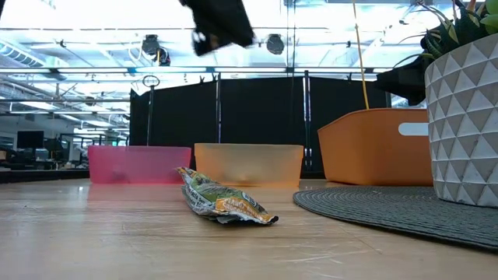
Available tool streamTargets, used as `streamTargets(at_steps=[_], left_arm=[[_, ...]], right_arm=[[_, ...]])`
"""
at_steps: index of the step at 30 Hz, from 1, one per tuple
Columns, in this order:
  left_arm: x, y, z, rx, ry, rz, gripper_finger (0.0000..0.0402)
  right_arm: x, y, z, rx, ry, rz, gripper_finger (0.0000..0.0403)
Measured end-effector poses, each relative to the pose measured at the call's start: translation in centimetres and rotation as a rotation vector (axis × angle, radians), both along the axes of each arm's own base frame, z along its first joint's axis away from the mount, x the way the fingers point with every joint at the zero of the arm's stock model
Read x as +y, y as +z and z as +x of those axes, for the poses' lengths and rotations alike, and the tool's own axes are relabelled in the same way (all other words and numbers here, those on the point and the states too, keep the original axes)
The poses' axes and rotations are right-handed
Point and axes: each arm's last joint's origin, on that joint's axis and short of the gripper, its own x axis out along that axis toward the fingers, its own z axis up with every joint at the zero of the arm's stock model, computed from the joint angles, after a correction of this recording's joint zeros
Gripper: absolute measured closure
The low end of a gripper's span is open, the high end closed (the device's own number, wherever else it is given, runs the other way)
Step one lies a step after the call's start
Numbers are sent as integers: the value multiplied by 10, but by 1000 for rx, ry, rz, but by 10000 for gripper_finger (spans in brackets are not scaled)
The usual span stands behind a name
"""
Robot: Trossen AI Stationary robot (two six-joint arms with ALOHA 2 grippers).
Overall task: Pick and place Granola Bars by type
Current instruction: Put the yellow granola bar into the left orange bin
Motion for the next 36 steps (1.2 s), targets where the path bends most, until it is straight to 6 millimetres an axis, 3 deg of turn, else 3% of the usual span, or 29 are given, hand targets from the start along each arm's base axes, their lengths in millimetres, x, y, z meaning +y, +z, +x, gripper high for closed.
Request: streamTargets(at_steps=[4, 7, 9, 13, 20, 24, 29, 36], left_arm=[[-44, -9, -16, 45, -28, 100, 376], [-67, -14, -26, 8, -89, 304, 376], [-80, -20, -35, 14, -131, 434, 376], [-99, -34, -37, -1, -162, 517, 376], [-104, -70, -26, 70, -337, 647, 376], [-102, -92, -31, 202, -534, 780, 376], [-94, -93, -40, 306, -587, 1038, 376], [-89, -99, -38, 348, -683, 1105, 372]], right_arm=[[0, 0, 0, 0, 0, 0, 275], [0, 0, 0, 0, 0, 0, 275], [0, 0, 0, 0, 0, 0, 275], [0, 0, 0, 1, 0, 0, 275], [0, -1, 0, 6, 0, 2, 275], [0, -1, 0, 9, 0, 3, 275], [0, -1, 0, 6, 0, 2, 275], [0, -1, 0, 6, 0, 2, 275]])
